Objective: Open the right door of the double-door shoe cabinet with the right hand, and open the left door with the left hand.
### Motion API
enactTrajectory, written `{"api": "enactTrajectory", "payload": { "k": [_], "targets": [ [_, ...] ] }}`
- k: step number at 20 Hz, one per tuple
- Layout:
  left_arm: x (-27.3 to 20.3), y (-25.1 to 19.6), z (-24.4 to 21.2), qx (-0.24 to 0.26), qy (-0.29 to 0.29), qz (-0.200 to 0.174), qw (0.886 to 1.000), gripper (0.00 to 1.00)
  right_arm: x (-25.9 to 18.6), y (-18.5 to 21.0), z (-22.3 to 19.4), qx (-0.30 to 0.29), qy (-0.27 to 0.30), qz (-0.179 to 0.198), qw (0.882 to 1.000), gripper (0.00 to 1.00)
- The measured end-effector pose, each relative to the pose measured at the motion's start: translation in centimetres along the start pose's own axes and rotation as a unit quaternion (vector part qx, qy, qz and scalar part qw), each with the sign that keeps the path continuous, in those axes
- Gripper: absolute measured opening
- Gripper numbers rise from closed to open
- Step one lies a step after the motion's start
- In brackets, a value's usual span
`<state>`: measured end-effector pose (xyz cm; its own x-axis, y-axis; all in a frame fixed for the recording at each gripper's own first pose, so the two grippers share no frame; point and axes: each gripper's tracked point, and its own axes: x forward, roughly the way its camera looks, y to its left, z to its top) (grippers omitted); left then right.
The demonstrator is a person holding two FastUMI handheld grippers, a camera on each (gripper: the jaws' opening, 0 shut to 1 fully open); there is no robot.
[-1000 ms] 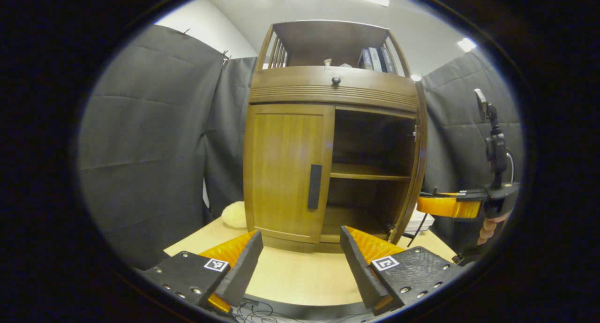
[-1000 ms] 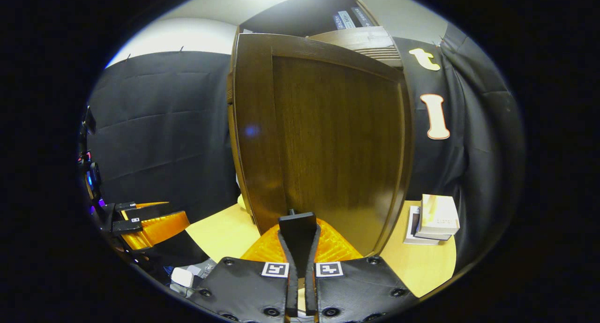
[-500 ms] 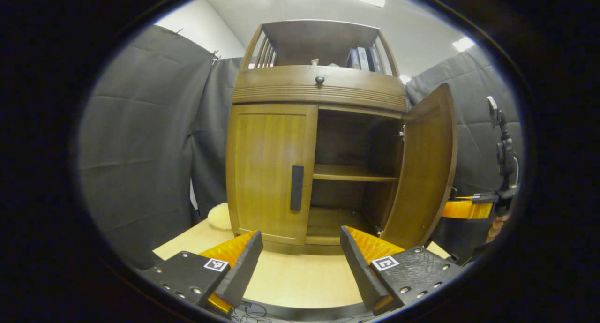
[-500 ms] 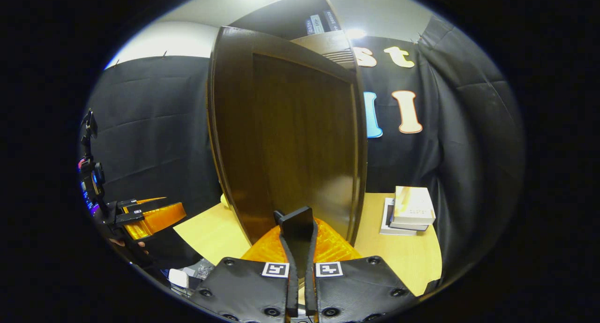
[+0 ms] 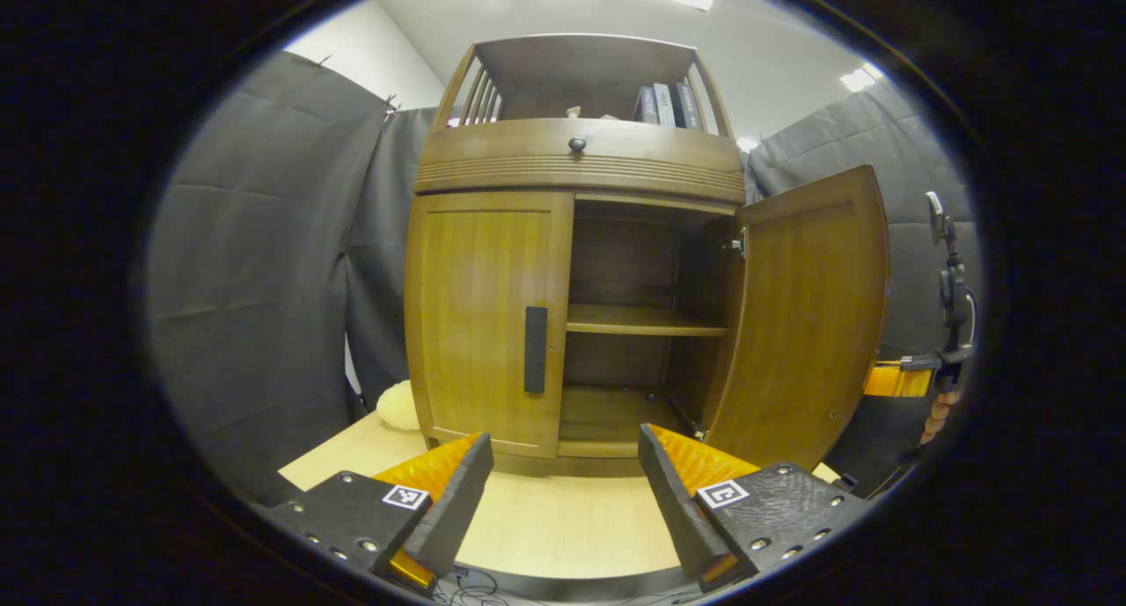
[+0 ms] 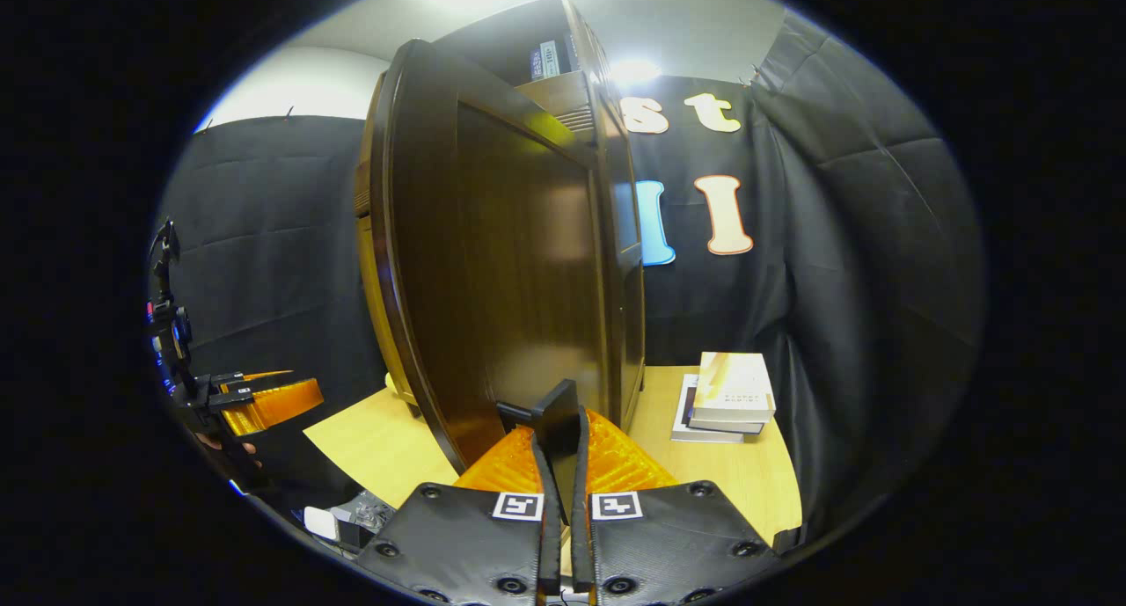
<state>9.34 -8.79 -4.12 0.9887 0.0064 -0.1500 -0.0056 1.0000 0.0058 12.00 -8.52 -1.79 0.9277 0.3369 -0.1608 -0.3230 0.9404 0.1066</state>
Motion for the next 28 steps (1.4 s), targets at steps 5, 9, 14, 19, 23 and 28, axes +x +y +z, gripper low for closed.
{"api": "enactTrajectory", "payload": {
  "k": [5, 9, 14, 19, 23, 28],
  "targets": [
    [0.1, -0.3, 0.1, 0.012, -0.001, -0.009, 1.0, 0.95, 0.0, -1.2, 0.1, 0.018, -0.004, -0.003, 1.0, 0.06],
    [0.2, -0.3, 0.1, 0.011, -0.001, -0.013, 1.0, 0.95, 0.1, -1.5, 0.1, 0.01, -0.006, -0.017, 1.0, 0.06],
    [0.5, -0.4, 0.1, 0.017, 0.002, -0.013, 1.0, 0.94, 0.1, -1.6, 0.0, 0.028, -0.003, -0.029, 0.999, 0.02],
    [0.9, -0.3, -0.4, 0.004, 0.015, -0.018, 1.0, 0.95, -0.1, -1.8, -0.2, 0.03, 0.007, -0.052, 0.998, 0.02],
    [1.4, -0.1, -0.8, -0.008, 0.022, -0.031, 0.999, 0.95, -0.9, -1.2, -1.1, 0.066, 0.027, -0.06, 0.996, 0.11],
    [2.7, -0.1, -0.6, -0.003, 0.028, -0.07, 0.997, 0.95, -4.5, -1.7, -3.8, 0.104, 0.059, -0.13, 0.984, 0.6]
  ]
}}
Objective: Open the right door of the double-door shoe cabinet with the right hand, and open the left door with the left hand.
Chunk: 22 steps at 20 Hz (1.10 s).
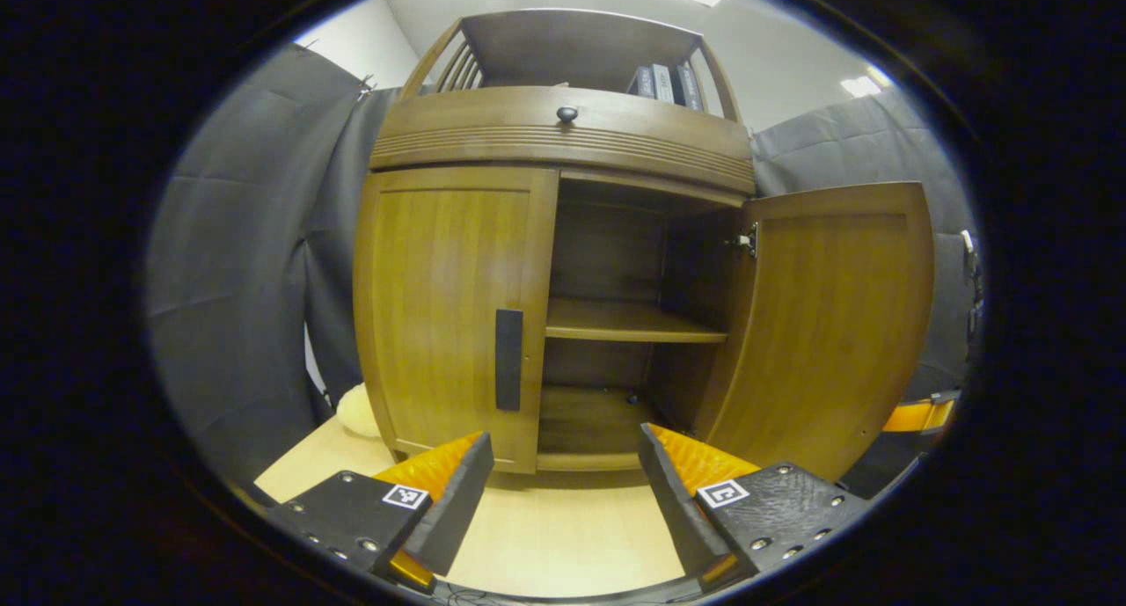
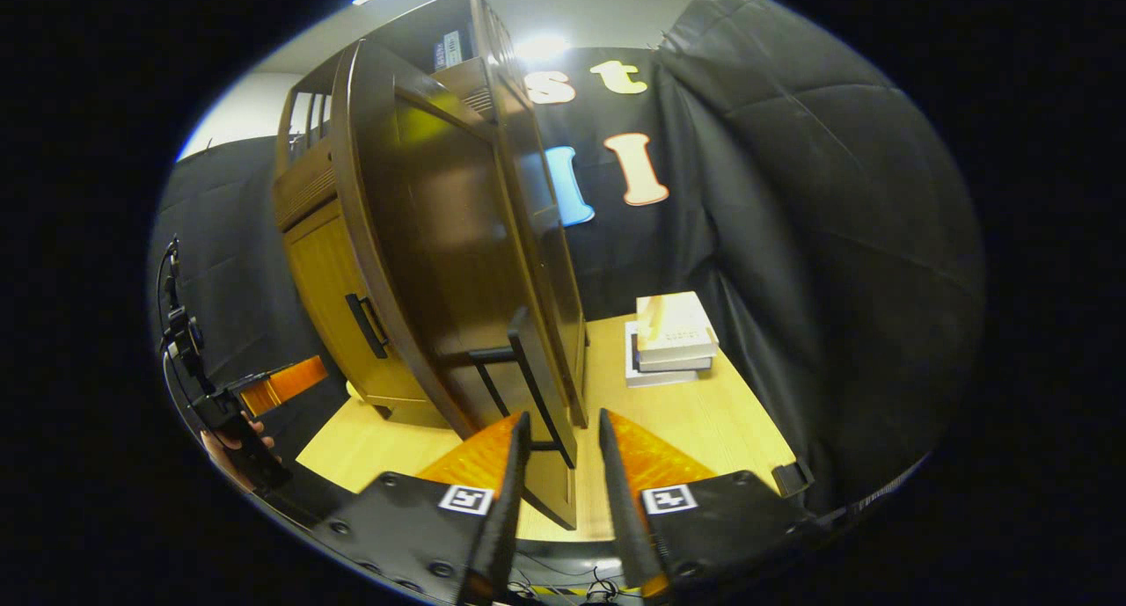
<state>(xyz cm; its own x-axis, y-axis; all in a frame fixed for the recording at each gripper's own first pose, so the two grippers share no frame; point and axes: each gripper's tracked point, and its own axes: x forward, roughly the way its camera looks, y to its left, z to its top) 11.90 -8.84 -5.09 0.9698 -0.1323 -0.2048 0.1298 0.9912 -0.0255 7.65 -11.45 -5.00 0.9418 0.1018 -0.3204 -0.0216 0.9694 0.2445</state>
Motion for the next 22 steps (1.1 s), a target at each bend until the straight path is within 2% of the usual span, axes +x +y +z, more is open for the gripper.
{"api": "enactTrajectory", "payload": {
  "k": [3, 6, 10, 12, 16, 19, 20, 22],
  "targets": [
    [0.9, 0.7, 0.4, 0.002, -0.002, -0.017, 1.0, 0.95, -2.3, -0.8, -0.1, 0.0, -0.012, -0.058, 0.998, 1.0],
    [2.1, 1.2, 1.0, 0.009, -0.013, -0.036, 0.999, 0.95, -4.3, 0.3, 0.3, -0.011, -0.032, -0.093, 0.995, 0.98],
    [4.3, 2.3, 1.7, 0.024, -0.026, -0.048, 0.998, 0.95, -7.1, 3.9, 0.2, -0.014, -0.053, -0.123, 0.991, 0.98],
    [5.1, 2.7, 1.9, 0.022, -0.032, -0.047, 0.998, 0.95, -7.9, 6.1, -0.6, -0.013, -0.059, -0.126, 0.99, 0.98],
    [6.9, 2.9, 2.0, 0.02, -0.035, -0.049, 0.998, 0.88, -8.4, 9.7, -1.1, -0.034, -0.066, -0.123, 0.99, 0.98],
    [7.5, 2.8, 1.9, 0.009, -0.037, -0.049, 0.998, 0.83, -8.6, 11.3, -0.3, -0.045, -0.083, -0.12, 0.988, 0.98],
    [7.9, 2.7, 2.0, 0.005, -0.041, -0.046, 0.998, 0.81, -8.4, 11.5, -0.4, -0.046, -0.084, -0.117, 0.989, 0.93],
    [8.7, 2.3, 2.0, 0.0, -0.041, -0.05, 0.998, 0.78, -7.7, 12.2, -0.5, -0.046, -0.081, -0.104, 0.99, 0.93]
  ]
}}
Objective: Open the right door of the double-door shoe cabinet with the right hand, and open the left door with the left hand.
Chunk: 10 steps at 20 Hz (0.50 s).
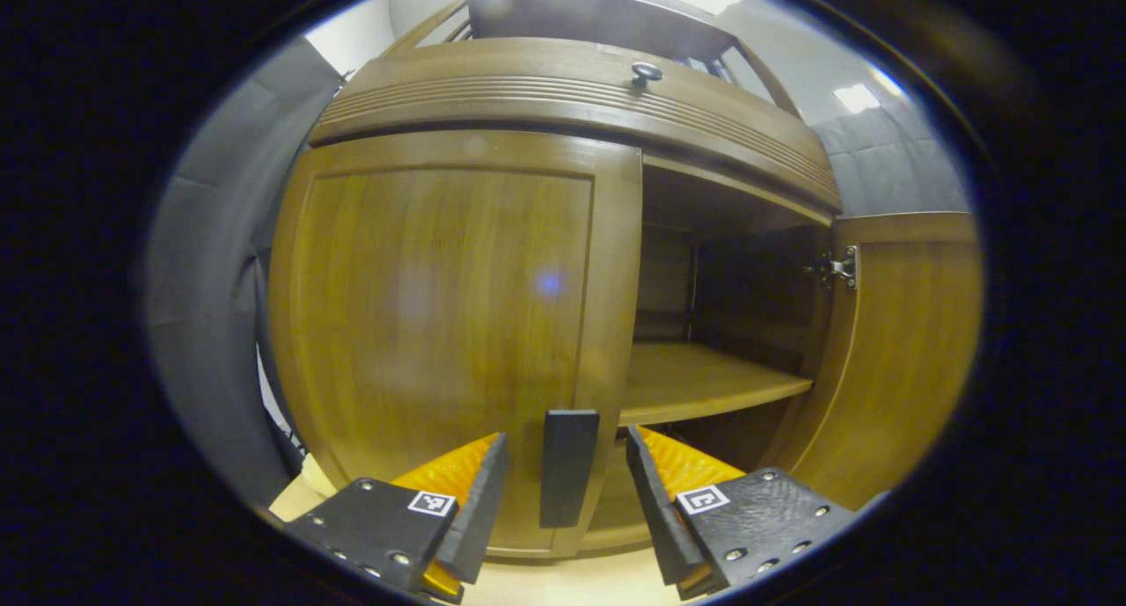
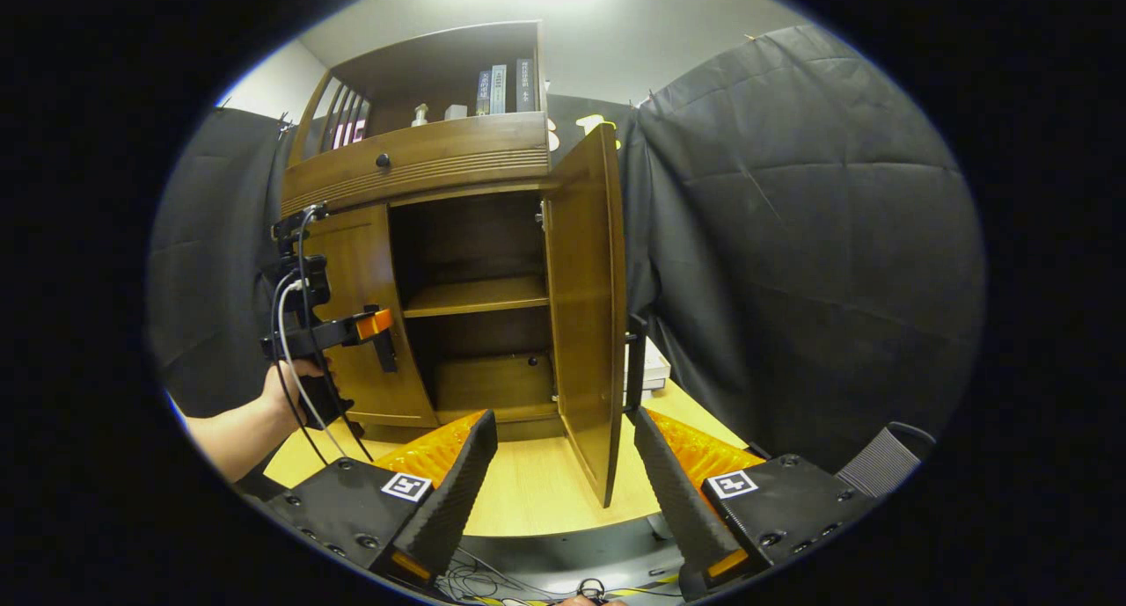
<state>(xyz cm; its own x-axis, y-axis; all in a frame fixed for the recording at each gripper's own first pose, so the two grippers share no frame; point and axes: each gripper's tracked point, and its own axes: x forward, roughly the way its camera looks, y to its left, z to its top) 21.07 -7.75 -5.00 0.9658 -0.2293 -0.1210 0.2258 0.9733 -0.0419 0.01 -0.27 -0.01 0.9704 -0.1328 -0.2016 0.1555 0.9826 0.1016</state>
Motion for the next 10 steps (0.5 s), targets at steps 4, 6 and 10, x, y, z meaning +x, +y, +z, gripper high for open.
{"api": "enactTrajectory", "payload": {
  "k": [4, 6, 10],
  "targets": [
    [0.4, 1.2, -0.3, 0.003, 0.001, 0.027, 1.0, 0.57, 1.6, 2.0, 0.0, -0.004, 0.004, 0.034, 0.999, 0.93],
    [0.3, 0.7, 0.0, -0.003, -0.01, 0.042, 0.999, 0.47, 1.9, 2.5, 0.2, -0.002, 0.002, 0.046, 0.999, 0.98],
    [0.3, 1.7, -0.4, 0.03, -0.009, 0.04, 0.999, 0.26, 2.3, 3.0, -0.6, 0.012, 0.009, 0.058, 0.998, 0.93]
  ]
}}
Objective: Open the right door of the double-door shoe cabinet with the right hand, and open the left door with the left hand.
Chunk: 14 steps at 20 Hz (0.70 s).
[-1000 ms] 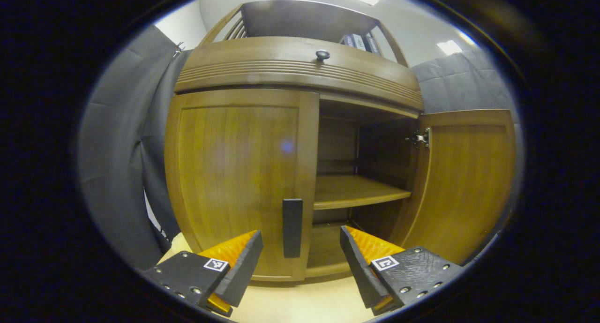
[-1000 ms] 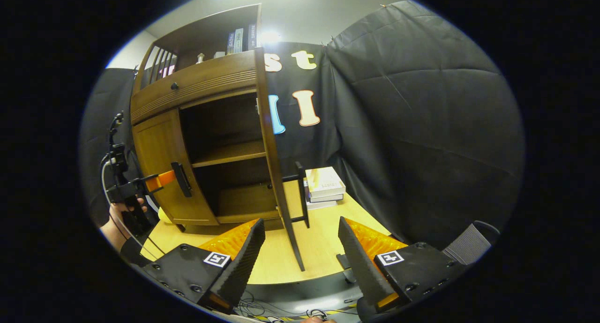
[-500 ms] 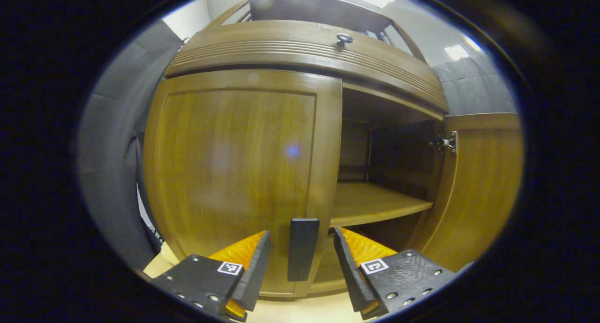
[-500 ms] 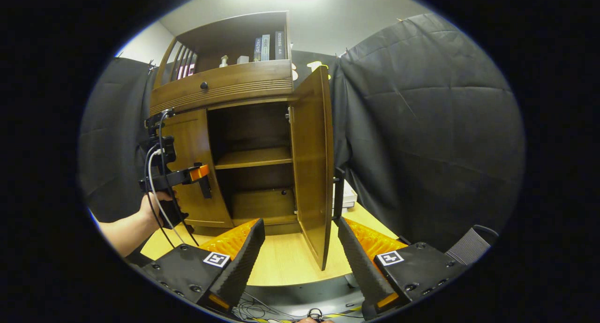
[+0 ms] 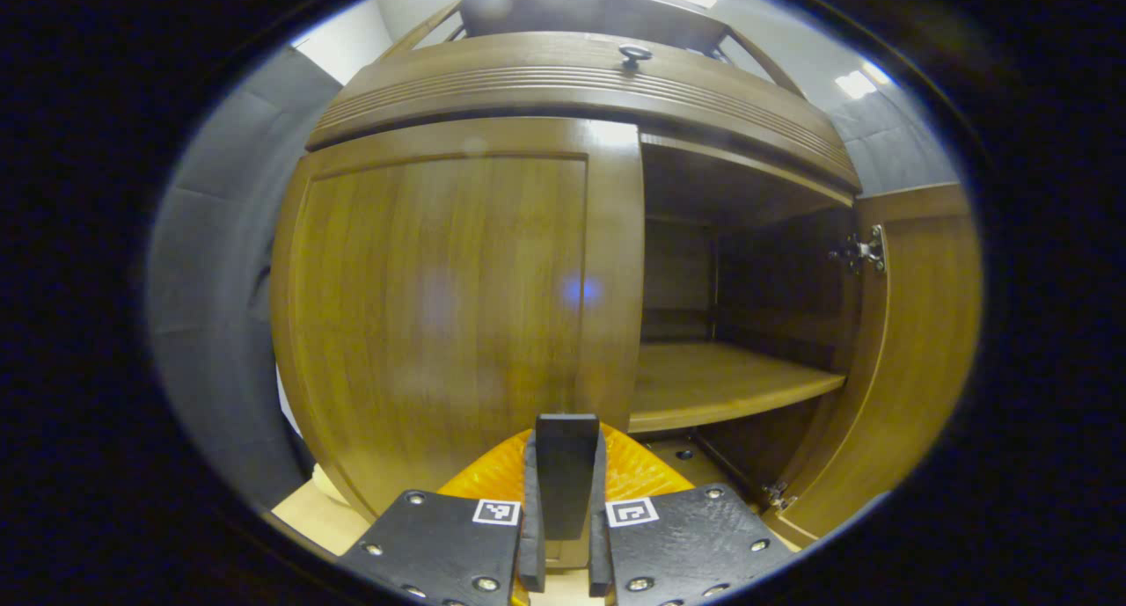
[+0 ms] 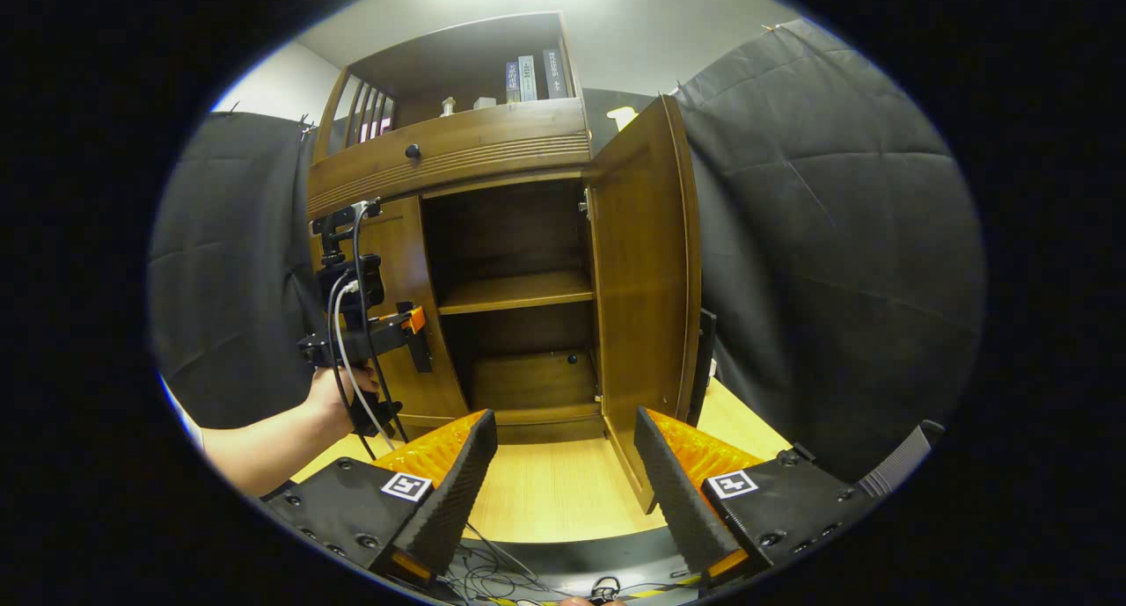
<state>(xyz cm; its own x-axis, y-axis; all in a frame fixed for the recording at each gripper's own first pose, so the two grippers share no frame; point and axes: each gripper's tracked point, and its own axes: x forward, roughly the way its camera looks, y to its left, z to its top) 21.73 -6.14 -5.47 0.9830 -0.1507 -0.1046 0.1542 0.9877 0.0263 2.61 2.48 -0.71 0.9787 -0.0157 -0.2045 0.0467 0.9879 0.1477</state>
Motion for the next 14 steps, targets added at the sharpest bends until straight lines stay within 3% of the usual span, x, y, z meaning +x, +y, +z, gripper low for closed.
{"api": "enactTrajectory", "payload": {
  "k": [3, 4, 10, 11, 14],
  "targets": [
    [-0.9, -0.9, -0.4, -0.019, 0.012, -0.021, 1.0, 0.16, 0.2, 0.7, -0.3, 0.011, 0.005, 0.01, 1.0, 0.93],
    [-1.0, -1.0, -0.2, -0.02, 0.012, -0.025, 0.999, 0.14, 0.3, 0.9, -0.4, 0.014, 0.005, 0.013, 1.0, 0.98],
    [-1.5, -0.8, 0.4, -0.023, 0.014, -0.055, 0.998, 0.13, -0.2, 1.9, -1.2, 0.01, 0.005, 0.025, 1.0, 0.98],
    [-1.6, -0.8, 0.3, -0.022, 0.014, -0.058, 0.998, 0.13, -0.3, 2.1, -1.2, 0.01, 0.004, 0.028, 1.0, 0.93],
    [-1.4, -0.9, 0.1, -0.021, 0.014, -0.06, 0.998, 0.13, -0.3, 3.0, -1.3, 0.007, 0.002, 0.039, 0.999, 0.98]
  ]
}}
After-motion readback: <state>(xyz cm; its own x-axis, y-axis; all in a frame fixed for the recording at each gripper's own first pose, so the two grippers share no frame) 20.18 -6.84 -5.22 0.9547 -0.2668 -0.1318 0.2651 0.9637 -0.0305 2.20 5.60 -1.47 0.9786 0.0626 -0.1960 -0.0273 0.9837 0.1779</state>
